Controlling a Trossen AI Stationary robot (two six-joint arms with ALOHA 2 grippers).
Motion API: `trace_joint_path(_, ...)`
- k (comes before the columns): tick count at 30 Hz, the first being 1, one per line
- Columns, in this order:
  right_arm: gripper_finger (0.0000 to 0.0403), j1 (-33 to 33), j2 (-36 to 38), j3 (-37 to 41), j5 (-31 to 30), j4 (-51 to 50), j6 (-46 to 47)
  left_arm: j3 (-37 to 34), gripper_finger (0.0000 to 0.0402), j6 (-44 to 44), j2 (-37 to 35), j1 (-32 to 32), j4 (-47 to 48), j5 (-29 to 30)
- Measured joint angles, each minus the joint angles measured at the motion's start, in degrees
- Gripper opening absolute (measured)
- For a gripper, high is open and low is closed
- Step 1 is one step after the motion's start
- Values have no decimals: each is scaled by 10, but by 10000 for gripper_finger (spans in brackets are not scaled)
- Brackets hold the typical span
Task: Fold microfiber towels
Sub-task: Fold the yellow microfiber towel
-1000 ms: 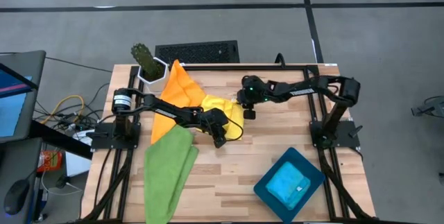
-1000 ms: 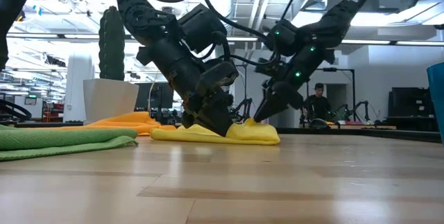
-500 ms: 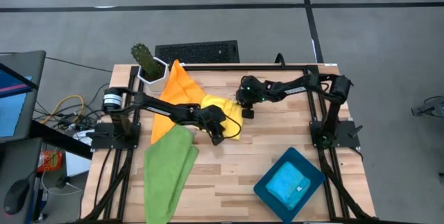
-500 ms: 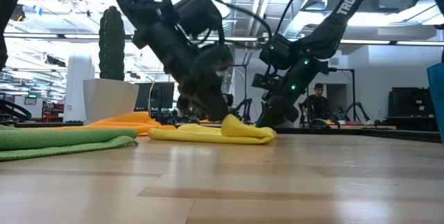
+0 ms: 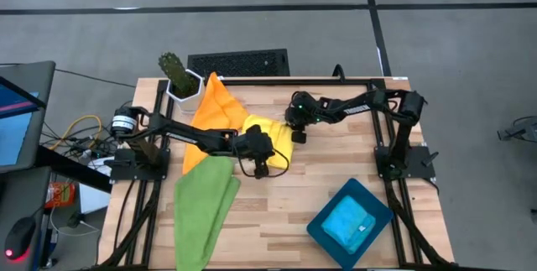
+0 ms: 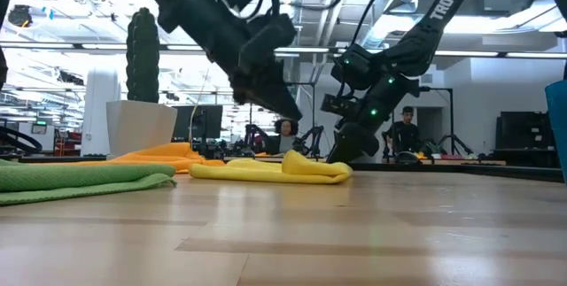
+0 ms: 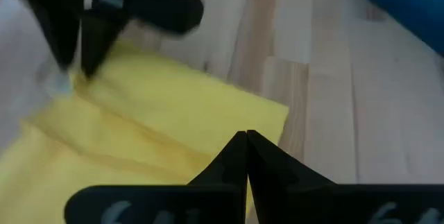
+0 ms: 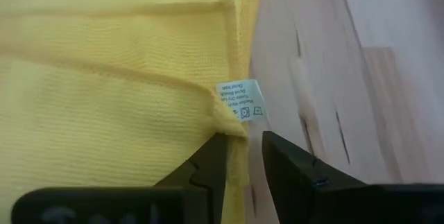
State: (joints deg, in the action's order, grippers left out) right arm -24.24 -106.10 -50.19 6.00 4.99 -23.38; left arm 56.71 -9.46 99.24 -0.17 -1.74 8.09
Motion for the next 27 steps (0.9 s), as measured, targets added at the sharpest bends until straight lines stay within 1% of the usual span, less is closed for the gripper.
trace_joint_path(2, 118, 2, 0, 0, -1, 7, 0, -1, 0, 36, 3, 3, -9, 12)
trace_joint_path(3, 118, 2, 0, 0, -1, 10, 0, -1, 0, 49, 11, 6, -28, 11)
trace_joint_path(4, 118, 3, 0, 0, -1, 11, 1, -1, 0, 60, 17, 9, -49, 1)
trace_joint_path(7, 118, 2, 0, 0, -1, 12, 9, 0, 0, 85, 38, 16, -85, -55)
trace_joint_path(10, 118, 2, 0, 0, -1, 12, 9, -2, 0, 78, 77, 16, -91, -100)
trace_joint_path(13, 118, 3, 0, 0, -1, 13, 9, -2, 0, 46, 105, 13, -112, -125)
trace_joint_path(15, 118, 2, 0, 0, -1, 14, 10, 0, 0, 30, 114, 13, -118, -125)
trace_joint_path(19, 118, -2, 2, 0, -1, 17, 29, -3, 0, 23, 116, 11, -78, -105)
trace_joint_path(22, 118, -14, 22, 1, 0, 22, 58, -2, 0, 23, 116, 7, -48, -95)
trace_joint_path(27, 118, -35, 67, 0, 4, 19, 106, -7, 0, 23, 114, 6, -39, -89)
